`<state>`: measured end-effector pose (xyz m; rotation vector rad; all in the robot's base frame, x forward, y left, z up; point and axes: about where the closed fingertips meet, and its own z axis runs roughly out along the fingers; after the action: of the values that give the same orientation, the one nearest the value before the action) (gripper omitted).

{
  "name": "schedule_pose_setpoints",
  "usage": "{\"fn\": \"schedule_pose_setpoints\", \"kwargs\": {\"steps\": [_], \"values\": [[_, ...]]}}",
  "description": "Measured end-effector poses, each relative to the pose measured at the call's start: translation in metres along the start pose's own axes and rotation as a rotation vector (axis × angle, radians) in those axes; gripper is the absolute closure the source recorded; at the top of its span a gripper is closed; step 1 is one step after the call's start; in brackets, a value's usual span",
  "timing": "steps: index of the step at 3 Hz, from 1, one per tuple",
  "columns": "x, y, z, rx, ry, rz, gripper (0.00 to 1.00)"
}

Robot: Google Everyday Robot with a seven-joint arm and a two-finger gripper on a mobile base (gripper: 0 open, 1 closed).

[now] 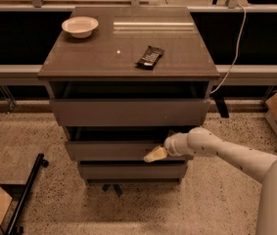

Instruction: Open middle drawer

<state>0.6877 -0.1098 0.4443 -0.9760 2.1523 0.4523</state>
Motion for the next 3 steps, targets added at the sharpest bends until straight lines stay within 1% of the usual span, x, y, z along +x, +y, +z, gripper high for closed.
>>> {"fn": "schedule_pose_setpoints", "kwargs": {"steps": [1, 2, 3], "values": [[0.008, -0.006, 0.014, -0.032, 0.026, 0.012, 0.0], [0.019, -0.006, 0.017, -0.052, 0.055, 0.037, 0.16], [0.016, -0.006, 0.014, -0.052, 0.055, 0.037, 0.39]]}}
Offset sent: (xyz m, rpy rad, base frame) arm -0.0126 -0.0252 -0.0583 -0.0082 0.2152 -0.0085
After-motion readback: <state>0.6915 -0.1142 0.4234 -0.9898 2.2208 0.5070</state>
